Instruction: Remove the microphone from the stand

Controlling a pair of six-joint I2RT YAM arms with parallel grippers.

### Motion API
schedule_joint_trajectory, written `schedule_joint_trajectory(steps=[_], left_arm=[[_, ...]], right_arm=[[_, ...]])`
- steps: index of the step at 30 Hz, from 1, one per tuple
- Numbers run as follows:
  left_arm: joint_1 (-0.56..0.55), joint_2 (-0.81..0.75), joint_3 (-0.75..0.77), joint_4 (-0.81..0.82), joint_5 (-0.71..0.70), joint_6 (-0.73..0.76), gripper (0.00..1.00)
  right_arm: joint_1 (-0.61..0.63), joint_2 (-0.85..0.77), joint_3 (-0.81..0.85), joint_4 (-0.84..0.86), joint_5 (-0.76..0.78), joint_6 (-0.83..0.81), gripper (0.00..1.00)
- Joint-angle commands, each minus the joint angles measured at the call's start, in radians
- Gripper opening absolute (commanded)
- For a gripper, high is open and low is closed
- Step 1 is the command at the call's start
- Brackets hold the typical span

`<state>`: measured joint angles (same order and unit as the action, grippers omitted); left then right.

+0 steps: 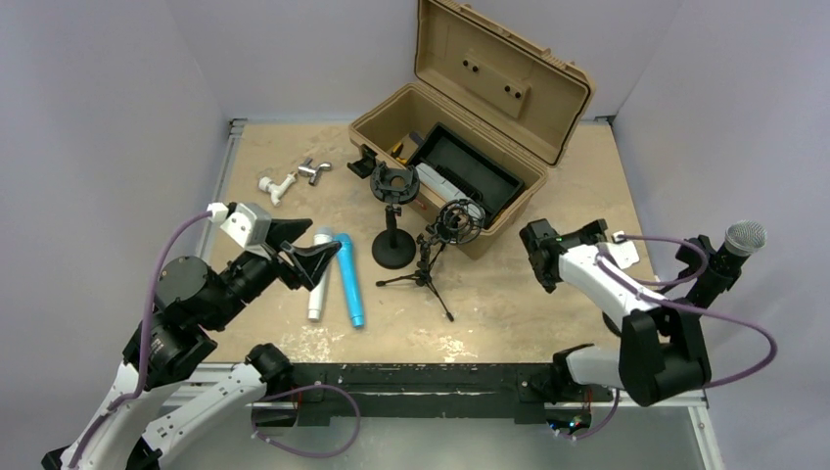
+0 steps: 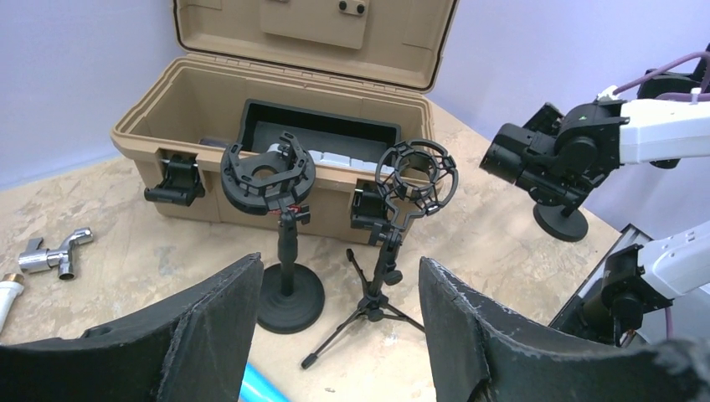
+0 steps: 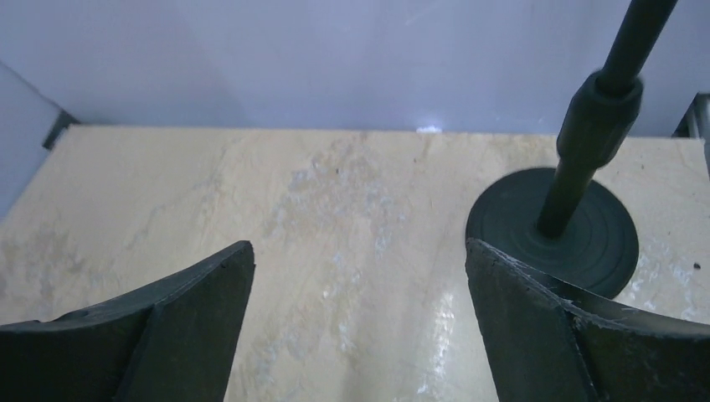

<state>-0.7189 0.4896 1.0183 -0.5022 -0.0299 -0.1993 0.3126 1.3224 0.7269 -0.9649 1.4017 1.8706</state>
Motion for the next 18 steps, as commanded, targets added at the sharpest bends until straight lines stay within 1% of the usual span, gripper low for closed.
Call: schedule_joint_trajectory(steps=[1,3,5,11,13,15,18], left_arm=[[-0.025,0.000,-0.002,0.039,0.003,-0.006,0.66],[-0.033,0.003,-0.001,0.039,0.000,-0.006,0.66],[-0.035,0.004,-0.001,0.038,0.001,-0.007,0.66],[-0.057,0.022,-0.003,0.037,-0.006,-0.006,0.66],[-0.060,0.026,-0.003,0.034,-0.007,-0.009,0.66],[-0.060,0.028,-0.002,0.034,-0.009,-0.009,0.66],[-0.062,0.024,-0.004,0.033,-0.016,-0.008,0.66]], right_arm=[[-0.046,-0.056,0.047,-0.013,0.137,-0.093,0.98],[-0.091,-0.052,0.048,-0.017,0.128,-0.135,0.99],[-0.114,-0.069,0.024,-0.018,0.128,-0.134,0.99],[-0.216,-0.199,-0.008,-0.005,0.176,-0.200,0.99],[-0.229,-0.217,-0.015,0.029,0.177,-0.243,0.99],[-0.229,-0.204,-0.018,0.060,0.193,-0.285,0.99],[-0.228,-0.145,-0.001,-0.011,0.209,-0.211,0.99]])
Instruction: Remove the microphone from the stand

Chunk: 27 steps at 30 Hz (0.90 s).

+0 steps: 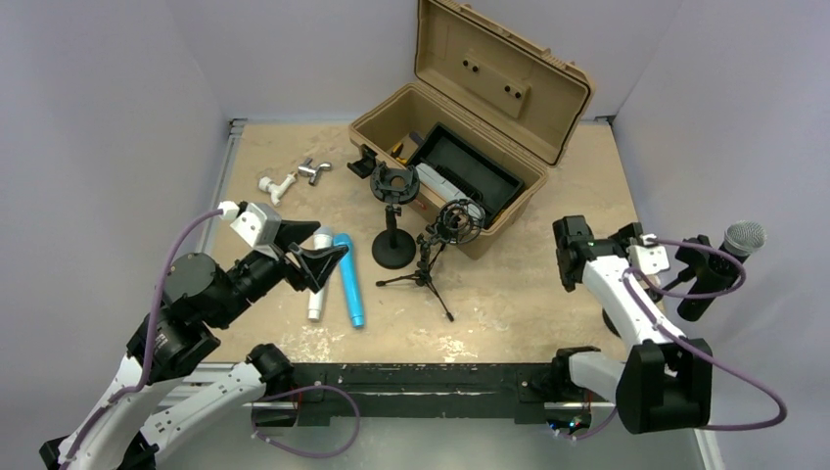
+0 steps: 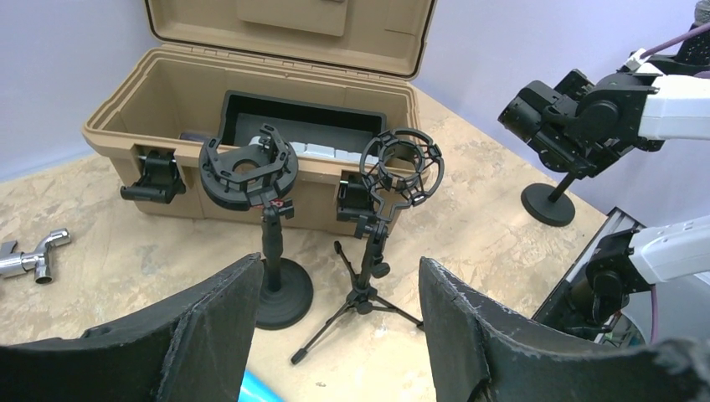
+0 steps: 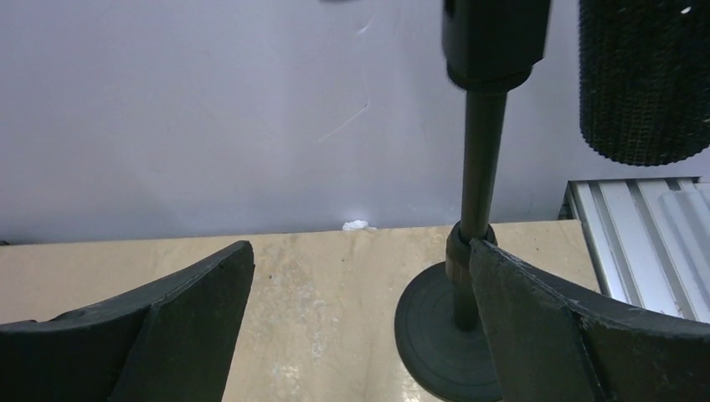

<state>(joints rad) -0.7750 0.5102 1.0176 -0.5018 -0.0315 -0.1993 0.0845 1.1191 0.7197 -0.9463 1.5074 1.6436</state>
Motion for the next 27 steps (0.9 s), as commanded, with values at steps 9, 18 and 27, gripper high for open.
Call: schedule_joint_trajectory(steps=[9,18,27], left_arm=[[-0.011,0.003,-0.002,0.031,-0.017,-0.007,0.66],[-0.029,-0.007,0.000,0.024,-0.039,0.001,0.66],[-0.033,0.001,0.001,0.022,-0.033,-0.003,0.66]], right_arm=[[-0.006,0.019,-0.010,-0.006,0.120,-0.020,0.99],[-0.030,0.064,0.050,-0.026,0.135,-0.095,0.99],[-0.068,0.063,0.049,-0.020,0.222,-0.147,0.99]])
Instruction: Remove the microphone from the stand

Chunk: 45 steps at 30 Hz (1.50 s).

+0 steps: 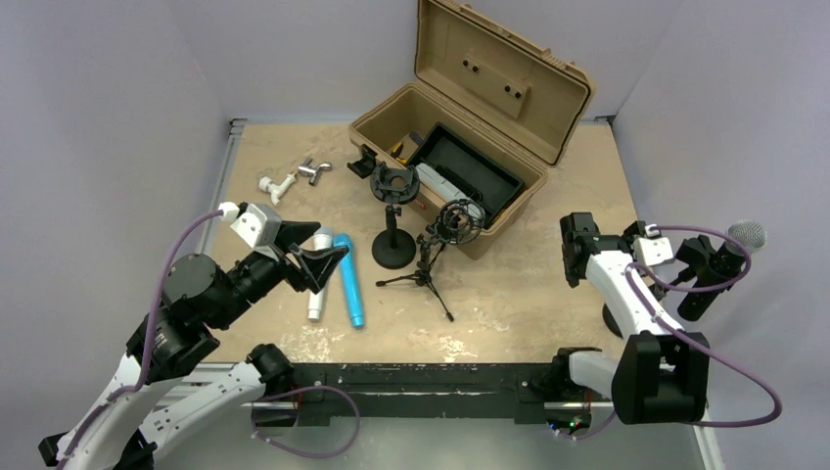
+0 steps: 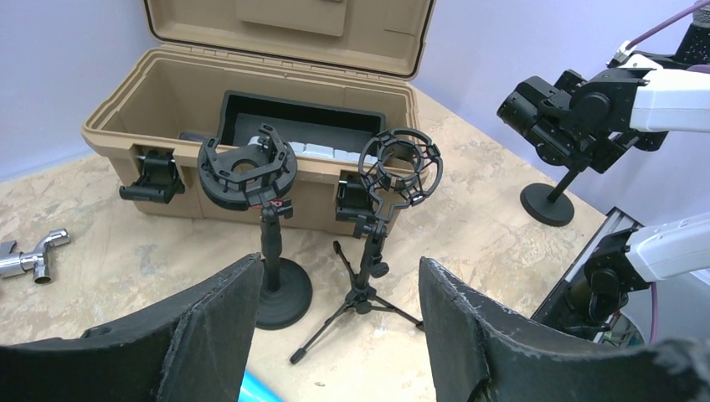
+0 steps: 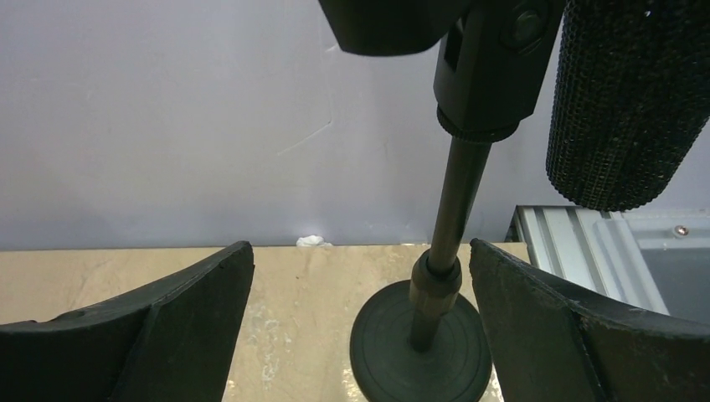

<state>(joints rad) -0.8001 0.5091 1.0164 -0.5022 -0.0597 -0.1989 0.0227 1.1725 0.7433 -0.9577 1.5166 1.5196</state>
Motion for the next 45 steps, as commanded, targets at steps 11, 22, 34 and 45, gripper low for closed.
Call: schedule_joint_trajectory(steps=[11,22,34,45], left_arm=[[-0.025,0.004,0.000,0.014,-0.027,0.006,0.66],[-0.028,0.003,-0.007,0.017,-0.034,0.004,0.66],[-0.037,0.011,-0.010,0.015,-0.046,0.012,0.66],[-0.040,0.005,-0.010,0.013,-0.055,0.015,0.65]], right_arm=[[-0.065,0.059,0.065,0.006,0.226,-0.071,0.99],[-0.086,0.074,0.078,0.017,0.228,-0.059,0.99],[-0.106,0.072,0.073,0.022,0.229,-0.021,0.42],[-0.110,0.046,0.063,0.005,0.228,0.054,0.00]])
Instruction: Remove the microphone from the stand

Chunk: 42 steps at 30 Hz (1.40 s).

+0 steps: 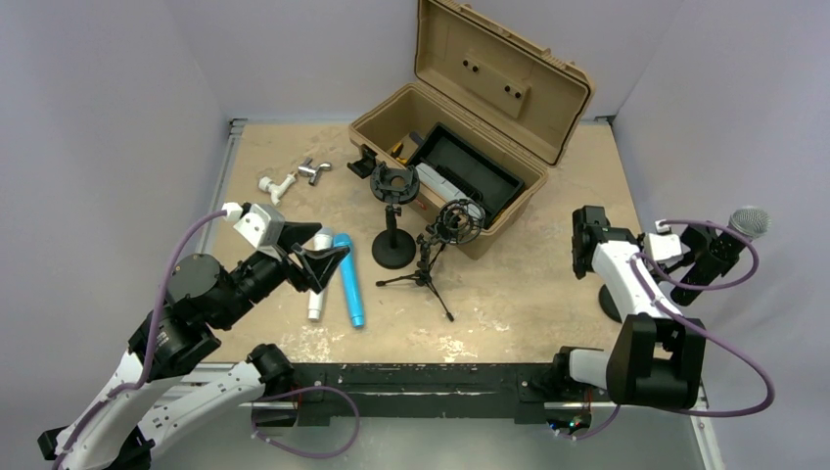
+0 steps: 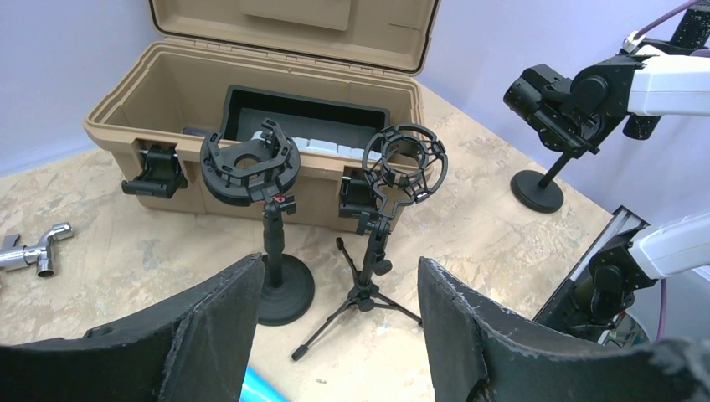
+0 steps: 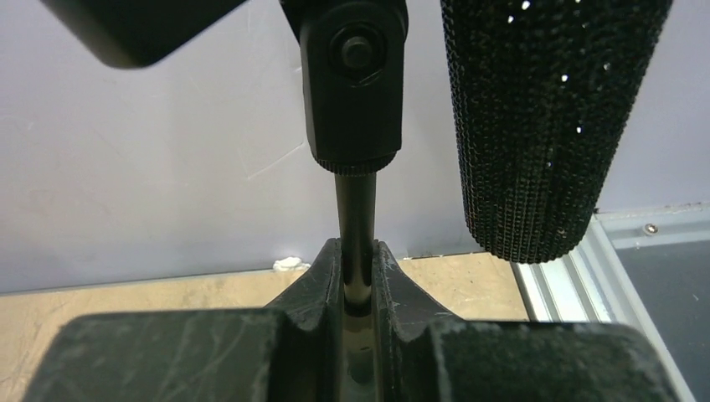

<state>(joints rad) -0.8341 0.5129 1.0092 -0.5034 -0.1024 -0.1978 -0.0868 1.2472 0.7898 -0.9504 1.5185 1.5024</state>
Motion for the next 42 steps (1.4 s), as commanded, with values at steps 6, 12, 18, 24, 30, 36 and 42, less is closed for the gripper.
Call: schedule_joint_trajectory(steps=[6,12,18,24,30,36,42], left_arm=[[-0.006,-0.001,0.000,0.013,-0.018,0.017,0.65],[-0.005,0.008,0.000,0.008,-0.036,0.024,0.65],[-0.005,0.027,-0.001,0.004,-0.068,0.035,0.65],[-0.002,0.050,-0.005,-0.001,-0.109,0.049,0.65],[0.018,0.078,-0.008,0.000,-0.117,0.050,0.64],[0.034,0.110,-0.010,0.000,-0.115,0.049,0.64],[0.048,0.133,-0.012,0.002,-0.112,0.049,0.64]], right_arm=[[0.094,-0.024,0.015,-0.011,0.224,0.100,0.00],[0.337,0.026,-0.015,-0.031,0.221,0.153,0.00],[0.625,0.124,-0.013,-0.027,0.223,0.236,0.00],[0.926,0.252,0.046,-0.029,0.223,0.292,0.00],[1.050,0.338,0.048,-0.032,0.219,0.373,0.00],[1.098,0.317,0.025,-0.033,0.193,0.337,0.97],[1.156,0.211,0.029,-0.031,0.074,0.350,0.99]])
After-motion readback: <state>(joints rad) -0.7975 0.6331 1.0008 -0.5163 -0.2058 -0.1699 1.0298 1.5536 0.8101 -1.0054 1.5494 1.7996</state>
